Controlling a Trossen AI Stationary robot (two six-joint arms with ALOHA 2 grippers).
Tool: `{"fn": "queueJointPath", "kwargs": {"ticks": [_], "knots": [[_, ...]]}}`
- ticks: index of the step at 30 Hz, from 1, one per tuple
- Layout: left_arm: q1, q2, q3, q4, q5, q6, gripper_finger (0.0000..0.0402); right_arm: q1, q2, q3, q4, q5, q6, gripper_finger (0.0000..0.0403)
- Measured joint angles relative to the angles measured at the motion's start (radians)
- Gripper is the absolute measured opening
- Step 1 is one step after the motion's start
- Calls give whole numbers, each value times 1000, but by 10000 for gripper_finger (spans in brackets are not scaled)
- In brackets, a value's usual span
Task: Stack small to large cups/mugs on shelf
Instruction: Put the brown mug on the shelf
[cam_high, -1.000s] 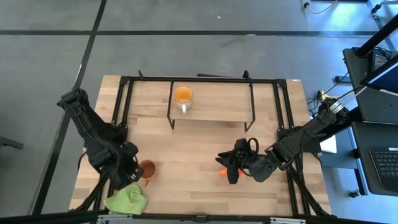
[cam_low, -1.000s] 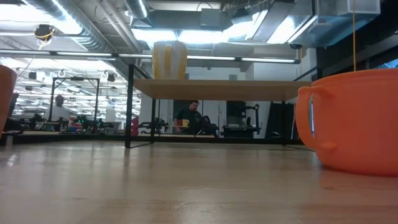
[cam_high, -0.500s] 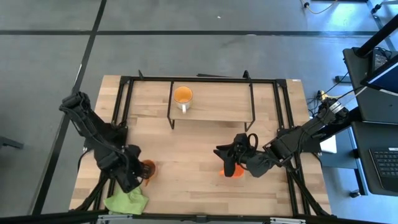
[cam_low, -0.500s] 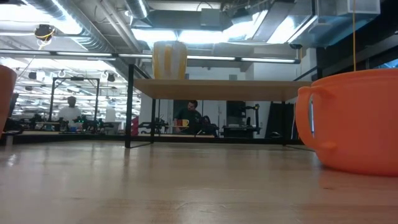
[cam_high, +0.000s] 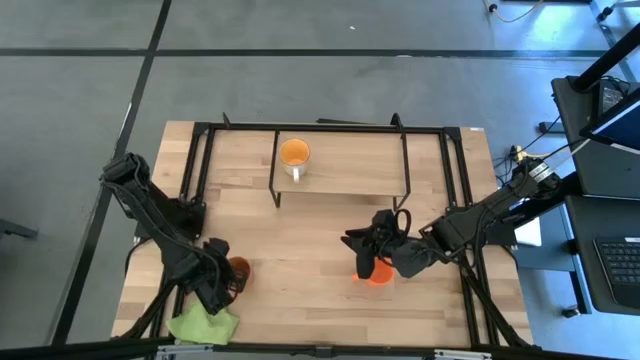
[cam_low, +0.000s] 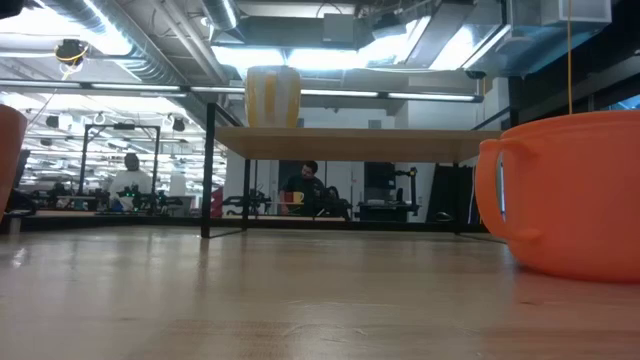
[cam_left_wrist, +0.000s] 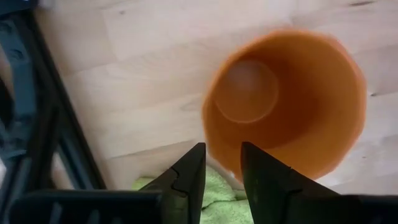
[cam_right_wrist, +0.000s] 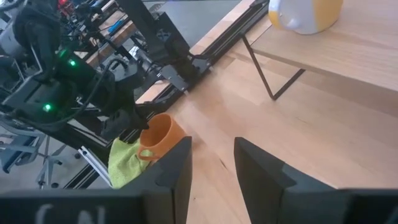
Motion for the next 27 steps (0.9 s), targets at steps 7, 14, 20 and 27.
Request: {"fn": "queueJointPath", "kwargs": {"ticks": [7, 14, 20, 27], "knots": [[-1, 50, 0, 41, -7, 3, 94, -15, 0, 0, 1, -7, -2, 121], [5, 61, 0, 39, -28, 4, 94, -20, 0, 0, 1, -23, -6, 121], [31, 93, 0, 31, -37, 8, 94, -20, 0, 0, 2, -25, -6, 121], [41, 93, 0, 41, -58, 27, 86, -20, 0, 0, 2, -35, -27, 121]]}}
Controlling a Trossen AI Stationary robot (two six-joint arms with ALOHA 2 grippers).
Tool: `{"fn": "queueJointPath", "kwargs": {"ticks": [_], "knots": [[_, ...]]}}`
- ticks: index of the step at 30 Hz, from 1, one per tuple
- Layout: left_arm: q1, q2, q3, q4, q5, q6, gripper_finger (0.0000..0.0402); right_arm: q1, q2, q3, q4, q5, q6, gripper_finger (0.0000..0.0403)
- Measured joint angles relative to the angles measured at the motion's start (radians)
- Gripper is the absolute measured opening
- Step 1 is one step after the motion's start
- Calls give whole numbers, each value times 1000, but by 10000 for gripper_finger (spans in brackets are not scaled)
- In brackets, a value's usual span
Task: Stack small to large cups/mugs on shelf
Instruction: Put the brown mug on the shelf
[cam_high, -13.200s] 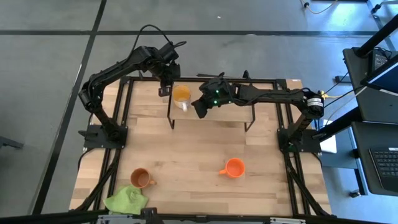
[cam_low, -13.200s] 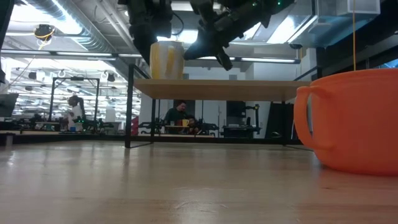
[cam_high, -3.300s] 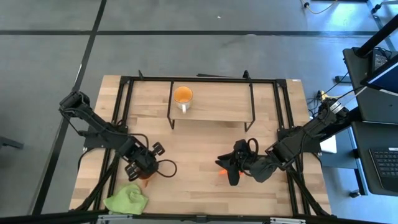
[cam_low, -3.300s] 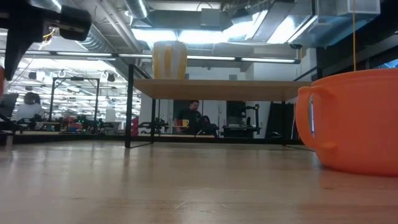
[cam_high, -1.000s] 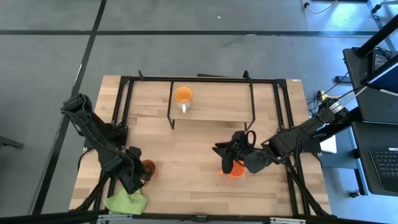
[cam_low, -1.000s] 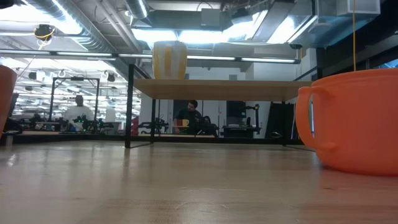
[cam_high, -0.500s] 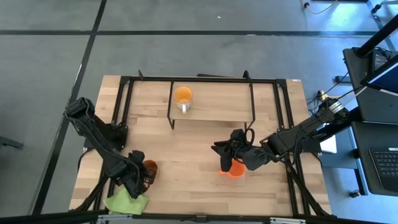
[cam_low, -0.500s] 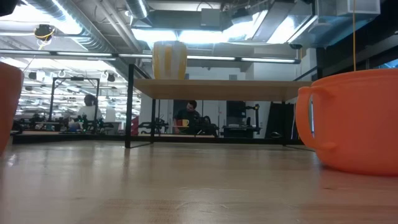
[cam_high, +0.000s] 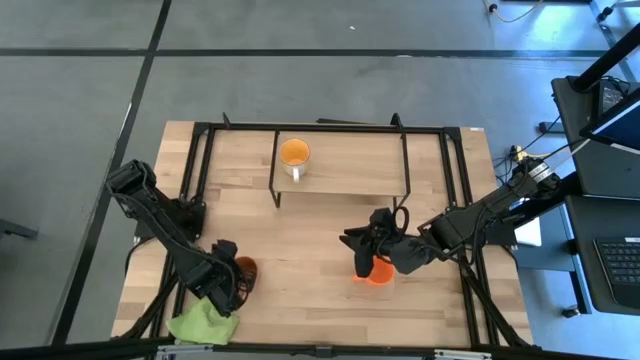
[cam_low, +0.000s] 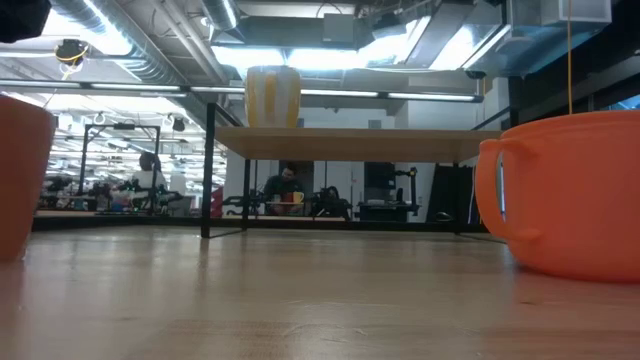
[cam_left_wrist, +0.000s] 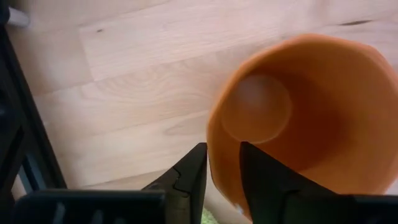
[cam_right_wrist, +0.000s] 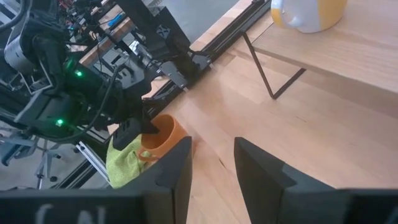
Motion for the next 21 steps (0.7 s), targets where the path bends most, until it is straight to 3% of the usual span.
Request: {"fn": "queueJointPath", "kwargs": {"ticks": [7, 17, 21], "knots": [[3, -12, 0, 50, -1, 26, 13, -4, 0, 0, -5, 1, -4, 121], [68, -36, 18, 55, -3, 132, 9, -14, -5, 0, -11, 5, -6, 121], [124, -36, 59, 55, -16, 234, 9, -15, -21, 0, -21, 72, -8, 121]]}}
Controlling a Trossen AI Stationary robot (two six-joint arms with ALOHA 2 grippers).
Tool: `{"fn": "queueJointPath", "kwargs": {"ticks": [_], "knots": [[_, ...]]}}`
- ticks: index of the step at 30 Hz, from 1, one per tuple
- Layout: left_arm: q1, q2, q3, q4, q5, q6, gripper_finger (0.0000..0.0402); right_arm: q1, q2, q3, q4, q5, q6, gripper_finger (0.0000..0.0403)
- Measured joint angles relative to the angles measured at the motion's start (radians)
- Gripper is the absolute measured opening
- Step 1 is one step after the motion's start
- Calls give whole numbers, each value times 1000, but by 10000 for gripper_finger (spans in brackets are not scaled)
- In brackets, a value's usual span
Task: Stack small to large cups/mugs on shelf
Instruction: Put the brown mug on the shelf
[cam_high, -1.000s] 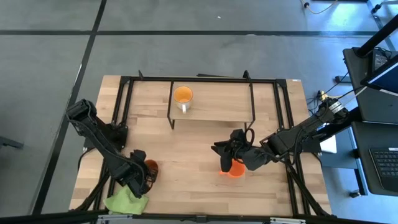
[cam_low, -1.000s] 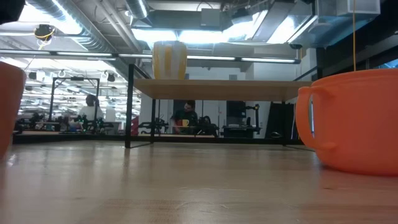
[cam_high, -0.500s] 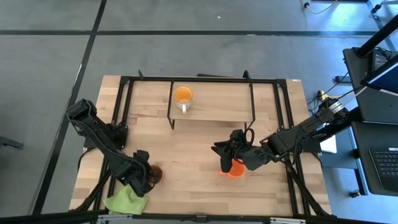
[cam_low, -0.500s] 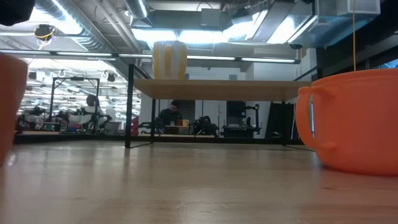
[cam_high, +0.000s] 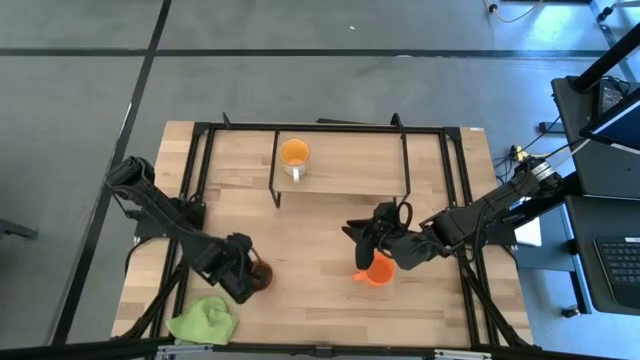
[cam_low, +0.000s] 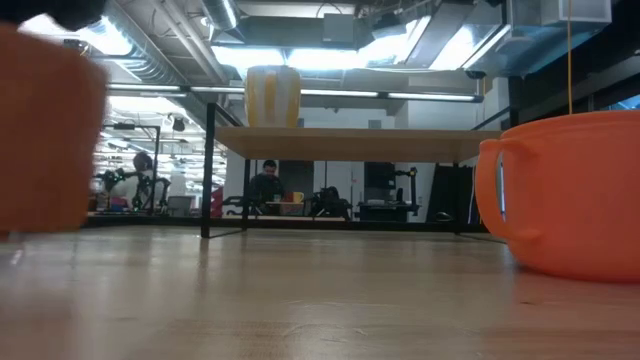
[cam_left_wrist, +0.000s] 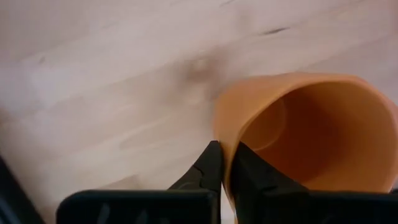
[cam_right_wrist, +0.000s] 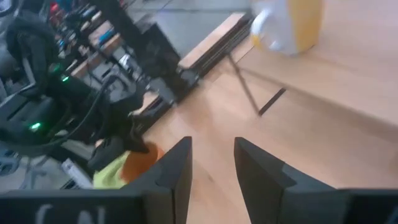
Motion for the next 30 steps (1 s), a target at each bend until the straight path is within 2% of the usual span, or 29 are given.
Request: {"fn": "queueJointPath", "kwargs": {"ticks": [7, 14, 22, 30], "knots": [[117, 0, 173, -7, -53, 291, 9, 0, -60, 0, -55, 97, -2, 121], [273, 0, 405, -131, -89, 639, 9, 1, -118, 0, -77, 163, -28, 121], [470, 42, 644, -228, 21, 984, 9, 0, -131, 0, -75, 211, -51, 121], [596, 249, 956, -384, 100, 1237, 9, -5, -131, 0, -76, 212, -52, 121]]}}
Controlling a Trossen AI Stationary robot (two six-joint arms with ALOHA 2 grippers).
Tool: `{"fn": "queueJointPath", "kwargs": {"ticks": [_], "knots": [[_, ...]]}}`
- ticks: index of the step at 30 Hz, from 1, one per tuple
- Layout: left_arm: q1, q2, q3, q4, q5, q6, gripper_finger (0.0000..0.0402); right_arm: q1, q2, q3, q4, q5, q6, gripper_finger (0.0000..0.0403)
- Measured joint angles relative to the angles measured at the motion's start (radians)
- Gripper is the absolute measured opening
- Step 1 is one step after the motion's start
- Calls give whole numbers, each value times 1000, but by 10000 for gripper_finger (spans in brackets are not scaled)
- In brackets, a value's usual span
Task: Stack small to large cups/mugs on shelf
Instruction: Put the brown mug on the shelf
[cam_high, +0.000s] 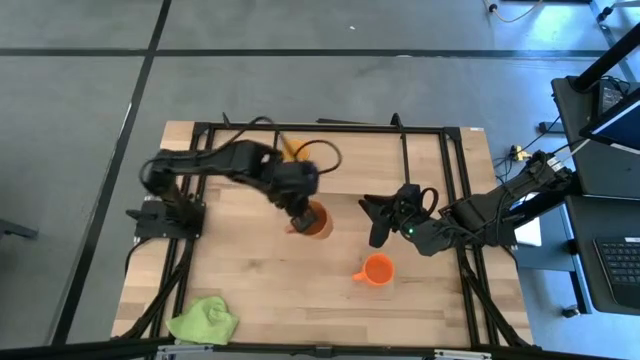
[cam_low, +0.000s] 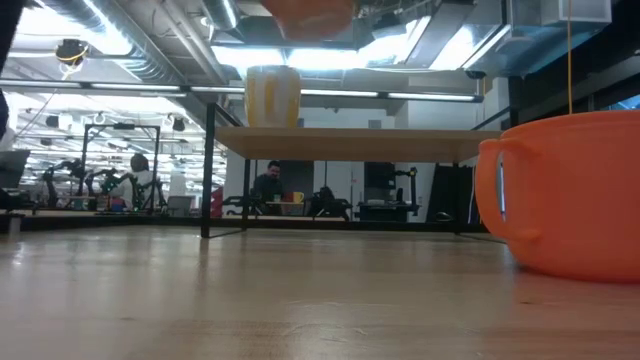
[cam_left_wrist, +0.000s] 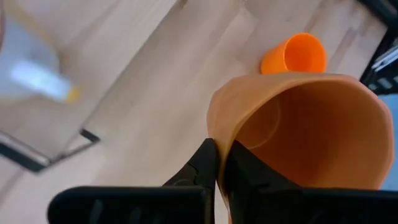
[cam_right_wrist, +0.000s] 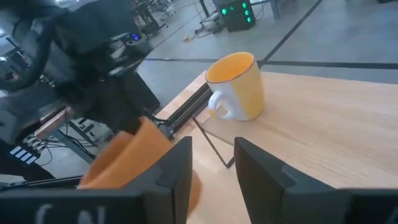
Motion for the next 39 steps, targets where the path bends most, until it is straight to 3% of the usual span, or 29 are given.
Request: {"fn": "queueJointPath", "kwargs": {"ticks": [7, 10, 15, 21, 28, 35, 39], "knots": [[116, 183, 250, -78, 19, 156, 9, -10, -8, 0, 0, -13, -24, 121], [176, 186, 227, -29, 52, 177, 9, -10, -44, 0, 0, -7, -79, 121], [257, 214, 227, -5, 29, 200, 8, -10, -176, 0, 46, 88, -239, 121], [325, 229, 226, 49, 15, 200, 8, -18, -267, 1, 95, 90, -382, 121], [361, 232, 226, 59, 27, 240, 8, -64, -221, 1, 109, 87, -359, 121], [384, 232, 226, 49, 21, 309, 8, -96, -122, 0, 314, 51, -428, 121], [407, 232, 226, 40, 20, 336, 8, -118, -105, 0, 341, 9, -418, 121]]}}
